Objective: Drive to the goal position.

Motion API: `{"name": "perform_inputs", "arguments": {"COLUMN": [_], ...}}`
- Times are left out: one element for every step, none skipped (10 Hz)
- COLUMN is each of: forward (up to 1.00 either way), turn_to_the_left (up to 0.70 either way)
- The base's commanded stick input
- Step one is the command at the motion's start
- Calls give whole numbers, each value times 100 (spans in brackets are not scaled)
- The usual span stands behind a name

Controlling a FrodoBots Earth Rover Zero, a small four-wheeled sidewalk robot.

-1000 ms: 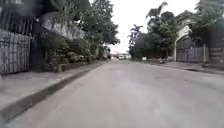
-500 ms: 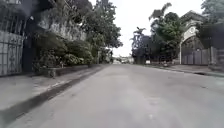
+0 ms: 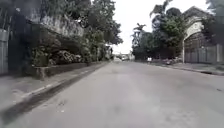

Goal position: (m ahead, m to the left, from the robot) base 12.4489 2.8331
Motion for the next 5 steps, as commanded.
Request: {"name": "perform_inputs", "arguments": {"forward": [100, 100, 100, 100, 100], "turn_to_the_left": [2, -9, -17, -25, -32]}}
